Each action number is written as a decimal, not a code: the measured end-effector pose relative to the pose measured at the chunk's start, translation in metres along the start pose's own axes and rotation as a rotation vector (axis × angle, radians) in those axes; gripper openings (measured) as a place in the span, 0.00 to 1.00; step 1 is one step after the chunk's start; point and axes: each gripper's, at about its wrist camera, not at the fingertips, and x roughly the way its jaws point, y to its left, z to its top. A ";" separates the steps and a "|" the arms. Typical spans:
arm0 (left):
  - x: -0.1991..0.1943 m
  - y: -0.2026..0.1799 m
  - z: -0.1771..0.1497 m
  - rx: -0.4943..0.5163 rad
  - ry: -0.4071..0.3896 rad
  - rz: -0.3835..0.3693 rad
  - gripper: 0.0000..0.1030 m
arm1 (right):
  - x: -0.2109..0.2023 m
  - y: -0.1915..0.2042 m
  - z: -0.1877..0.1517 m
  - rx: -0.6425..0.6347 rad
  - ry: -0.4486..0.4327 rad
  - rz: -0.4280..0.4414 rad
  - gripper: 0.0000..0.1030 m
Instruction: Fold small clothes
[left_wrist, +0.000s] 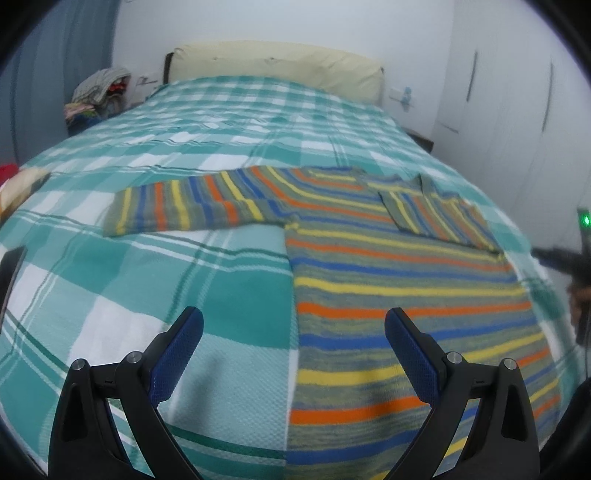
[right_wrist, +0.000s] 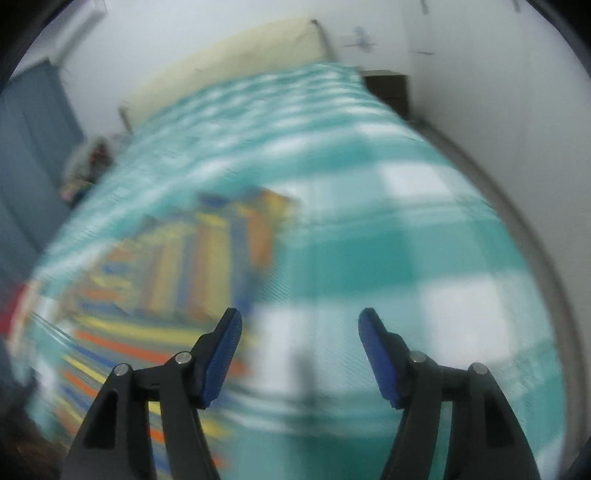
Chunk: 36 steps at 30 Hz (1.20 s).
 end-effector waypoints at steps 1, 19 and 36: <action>0.001 -0.003 -0.002 0.011 0.001 0.002 0.96 | -0.003 -0.009 -0.011 -0.004 -0.013 -0.040 0.64; 0.040 -0.011 -0.022 0.079 0.145 0.059 0.98 | 0.013 -0.028 -0.057 -0.049 -0.060 -0.266 0.89; 0.044 -0.010 -0.024 0.067 0.171 0.059 0.99 | 0.012 -0.028 -0.058 -0.053 -0.056 -0.285 0.93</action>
